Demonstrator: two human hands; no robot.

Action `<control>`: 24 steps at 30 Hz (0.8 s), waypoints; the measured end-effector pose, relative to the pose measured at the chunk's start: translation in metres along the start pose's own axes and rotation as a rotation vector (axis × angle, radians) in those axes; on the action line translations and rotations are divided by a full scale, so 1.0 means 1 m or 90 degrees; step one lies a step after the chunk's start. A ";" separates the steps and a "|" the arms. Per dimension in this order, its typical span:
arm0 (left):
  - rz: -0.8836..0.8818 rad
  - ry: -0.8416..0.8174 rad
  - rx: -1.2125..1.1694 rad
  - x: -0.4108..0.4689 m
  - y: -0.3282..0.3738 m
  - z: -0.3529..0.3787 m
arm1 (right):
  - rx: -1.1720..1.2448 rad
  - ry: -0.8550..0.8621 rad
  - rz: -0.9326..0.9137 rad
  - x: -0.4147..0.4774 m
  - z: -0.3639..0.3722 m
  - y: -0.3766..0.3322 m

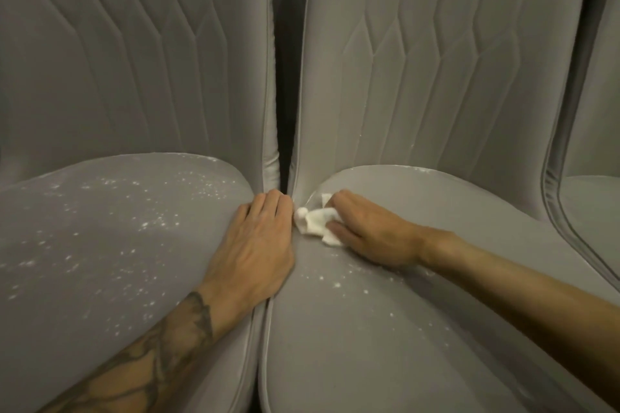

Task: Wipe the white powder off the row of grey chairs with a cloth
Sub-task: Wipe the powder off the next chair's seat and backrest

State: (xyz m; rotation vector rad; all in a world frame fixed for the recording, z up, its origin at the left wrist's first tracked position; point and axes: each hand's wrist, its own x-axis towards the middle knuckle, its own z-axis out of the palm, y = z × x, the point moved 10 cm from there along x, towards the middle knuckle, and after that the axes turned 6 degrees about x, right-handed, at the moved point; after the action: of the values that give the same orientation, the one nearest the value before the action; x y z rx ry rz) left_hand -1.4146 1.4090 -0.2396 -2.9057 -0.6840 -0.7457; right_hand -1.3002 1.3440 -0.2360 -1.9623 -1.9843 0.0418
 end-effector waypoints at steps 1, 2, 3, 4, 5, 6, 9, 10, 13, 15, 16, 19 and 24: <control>0.001 -0.003 -0.002 0.000 0.001 0.000 | -0.005 0.005 0.054 0.005 -0.004 0.022; 0.003 -0.004 0.000 0.000 0.002 0.000 | -0.005 0.019 0.122 0.009 -0.009 0.045; 0.004 0.001 0.004 -0.001 0.002 -0.001 | 0.000 0.037 0.170 0.012 -0.012 0.059; 0.005 0.008 0.006 0.000 0.002 -0.001 | -0.004 0.053 0.192 0.014 -0.012 0.062; 0.006 0.013 0.007 0.000 0.001 -0.002 | -0.008 0.063 0.190 0.013 -0.010 0.054; 0.009 0.013 0.007 0.000 0.001 0.000 | 0.000 0.063 0.172 0.007 -0.005 0.038; 0.021 0.015 0.008 0.001 0.002 0.002 | 0.036 0.063 0.006 -0.027 -0.003 -0.028; 0.022 0.019 0.010 0.001 0.002 0.002 | 0.021 0.049 -0.041 -0.037 -0.004 -0.035; 0.020 0.025 0.018 0.001 0.002 0.002 | -0.017 0.027 0.020 -0.046 -0.019 0.016; 0.024 0.029 0.027 0.000 0.003 0.000 | -0.010 0.065 0.177 -0.046 -0.032 0.077; 0.025 0.032 0.029 0.000 0.002 0.000 | -0.014 0.084 0.226 -0.047 -0.035 0.090; 0.032 0.032 0.025 0.000 0.003 -0.001 | -0.024 0.103 0.204 -0.056 -0.026 0.054; 0.032 0.029 0.033 0.002 0.003 0.000 | -0.056 0.063 -0.086 -0.099 -0.027 -0.042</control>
State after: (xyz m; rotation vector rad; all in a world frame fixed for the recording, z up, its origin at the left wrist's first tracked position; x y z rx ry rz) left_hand -1.4119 1.4068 -0.2383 -2.8387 -0.6134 -0.7736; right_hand -1.3351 1.2397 -0.2217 -1.8389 -2.0797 -0.1761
